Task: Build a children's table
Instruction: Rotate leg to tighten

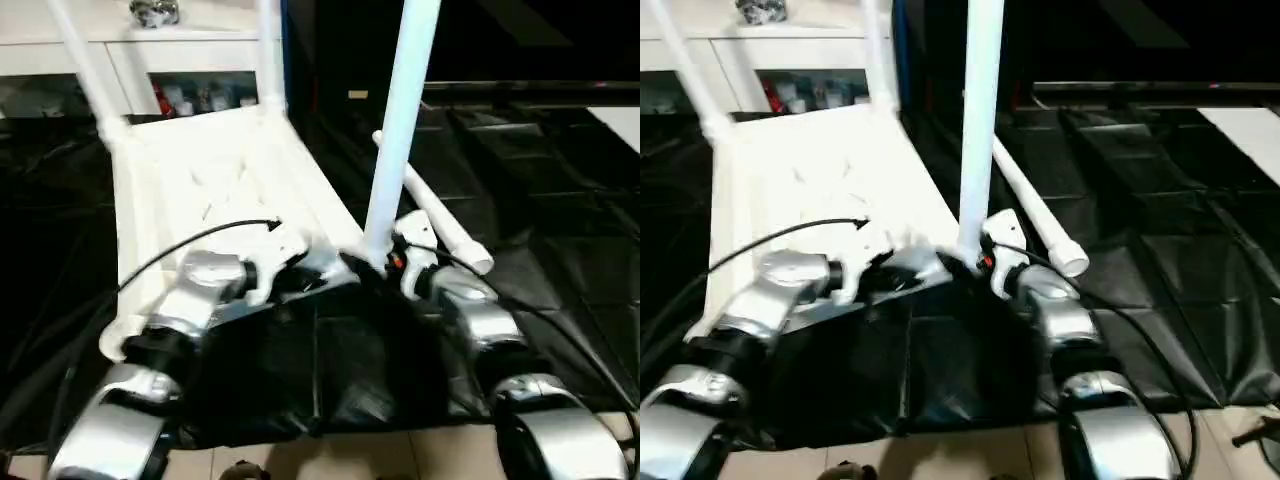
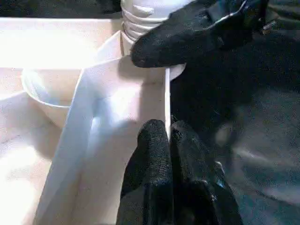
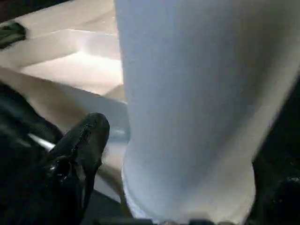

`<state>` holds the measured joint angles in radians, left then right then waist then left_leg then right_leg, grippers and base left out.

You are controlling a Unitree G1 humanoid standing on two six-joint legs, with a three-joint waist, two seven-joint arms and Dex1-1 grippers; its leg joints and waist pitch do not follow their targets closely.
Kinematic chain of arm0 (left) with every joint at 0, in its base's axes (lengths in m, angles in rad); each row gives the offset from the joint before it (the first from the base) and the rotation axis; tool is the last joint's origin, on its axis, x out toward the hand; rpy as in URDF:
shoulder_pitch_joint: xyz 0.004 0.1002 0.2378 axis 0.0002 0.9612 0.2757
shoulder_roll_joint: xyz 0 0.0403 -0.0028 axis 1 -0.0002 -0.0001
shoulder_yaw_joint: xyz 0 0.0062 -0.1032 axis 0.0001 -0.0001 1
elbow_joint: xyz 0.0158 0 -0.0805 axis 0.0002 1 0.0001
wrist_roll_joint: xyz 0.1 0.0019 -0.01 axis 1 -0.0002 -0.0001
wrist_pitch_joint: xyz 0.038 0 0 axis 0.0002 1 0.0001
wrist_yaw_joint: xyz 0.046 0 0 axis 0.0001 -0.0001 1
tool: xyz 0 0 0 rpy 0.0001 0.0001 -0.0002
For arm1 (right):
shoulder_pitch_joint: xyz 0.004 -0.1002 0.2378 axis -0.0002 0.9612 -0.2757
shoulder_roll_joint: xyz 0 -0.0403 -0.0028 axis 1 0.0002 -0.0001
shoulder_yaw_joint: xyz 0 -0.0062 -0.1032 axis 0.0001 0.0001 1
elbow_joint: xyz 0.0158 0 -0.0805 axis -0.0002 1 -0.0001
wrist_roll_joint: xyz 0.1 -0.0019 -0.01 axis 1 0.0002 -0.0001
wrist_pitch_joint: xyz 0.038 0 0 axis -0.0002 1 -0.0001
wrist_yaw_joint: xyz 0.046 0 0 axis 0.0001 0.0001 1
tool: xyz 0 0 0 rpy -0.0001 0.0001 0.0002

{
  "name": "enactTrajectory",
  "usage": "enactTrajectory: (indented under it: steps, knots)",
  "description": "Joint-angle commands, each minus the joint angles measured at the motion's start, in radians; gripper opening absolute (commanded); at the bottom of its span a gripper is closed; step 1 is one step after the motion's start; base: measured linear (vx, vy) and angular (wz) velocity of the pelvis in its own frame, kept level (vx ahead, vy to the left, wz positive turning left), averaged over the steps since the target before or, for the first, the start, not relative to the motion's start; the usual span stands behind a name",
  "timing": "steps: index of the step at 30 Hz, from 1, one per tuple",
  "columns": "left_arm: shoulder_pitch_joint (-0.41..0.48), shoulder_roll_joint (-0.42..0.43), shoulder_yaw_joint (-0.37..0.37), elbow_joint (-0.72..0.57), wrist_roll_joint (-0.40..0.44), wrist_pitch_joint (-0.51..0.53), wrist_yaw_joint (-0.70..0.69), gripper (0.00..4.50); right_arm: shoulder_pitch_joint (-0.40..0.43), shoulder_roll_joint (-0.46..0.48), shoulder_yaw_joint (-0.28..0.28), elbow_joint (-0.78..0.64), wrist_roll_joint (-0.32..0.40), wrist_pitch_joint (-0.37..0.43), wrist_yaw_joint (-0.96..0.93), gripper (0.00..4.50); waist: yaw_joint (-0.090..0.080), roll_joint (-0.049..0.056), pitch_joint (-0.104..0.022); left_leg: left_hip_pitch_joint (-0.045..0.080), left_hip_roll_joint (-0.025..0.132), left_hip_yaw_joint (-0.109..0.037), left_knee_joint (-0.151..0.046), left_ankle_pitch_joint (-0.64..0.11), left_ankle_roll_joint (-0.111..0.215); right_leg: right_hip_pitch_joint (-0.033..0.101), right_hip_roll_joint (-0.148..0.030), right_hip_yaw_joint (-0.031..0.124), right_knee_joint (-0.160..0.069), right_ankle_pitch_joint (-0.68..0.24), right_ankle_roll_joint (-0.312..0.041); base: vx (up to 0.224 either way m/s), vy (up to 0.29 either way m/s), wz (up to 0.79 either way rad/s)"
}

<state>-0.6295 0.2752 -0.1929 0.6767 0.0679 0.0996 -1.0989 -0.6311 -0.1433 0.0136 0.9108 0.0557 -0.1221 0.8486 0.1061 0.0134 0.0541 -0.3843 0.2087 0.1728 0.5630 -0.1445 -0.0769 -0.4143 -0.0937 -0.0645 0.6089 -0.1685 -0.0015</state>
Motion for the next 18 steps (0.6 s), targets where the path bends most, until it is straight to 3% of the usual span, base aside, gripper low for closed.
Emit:
enactTrajectory:
  steps: [1, 7, 13, 18]
  knots:
    - [0.002, -0.038, -0.029, -0.047, -0.071, -0.043, -0.062, 0.0, 0.003, 0.038, 0.114, -0.054, 0.013, -0.002, 0.184, 4.05, 0.008, -0.004, -0.071, 0.013, 0.02, 0.005, -0.057, -0.289, 0.052, 0.054, -0.044, 0.031, -0.071, -0.216, -0.233, 0.0, 0.0, 0.0]
    - [0.015, 0.029, -0.041, -0.073, -0.096, -0.042, -0.21, 0.0, 0.019, -0.044, 0.18, -0.107, 0.013, 0.015, 0.435, 4.05, 0.017, -0.003, -0.068, 0.018, 0.022, 0.004, -0.061, -0.334, 0.043, 0.049, -0.044, 0.032, -0.074, -0.272, -0.233, 0.0, 0.0, 0.0]
    - [0.03, 0.082, -0.044, -0.093, -0.112, -0.034, -0.324, 0.0, 0.028, -0.077, 0.219, -0.143, 0.009, 0.051, 0.552, 3.51, 0.023, -0.008, -0.067, 0.018, 0.024, 0.004, -0.062, -0.327, 0.041, 0.048, -0.047, 0.035, -0.074, -0.288, -0.23, 0.0, 0.0, 0.0]
    - [0.038, 0.112, -0.054, -0.101, -0.119, -0.033, -0.386, 0.0, 0.049, -0.087, 0.242, -0.184, 0.016, 0.076, 0.603, 3.16, 0.035, -0.005, -0.067, 0.022, 0.025, 0.004, -0.063, -0.322, 0.036, 0.043, -0.047, 0.036, -0.073, -0.285, -0.228, 0.0, 0.0, 0.0]
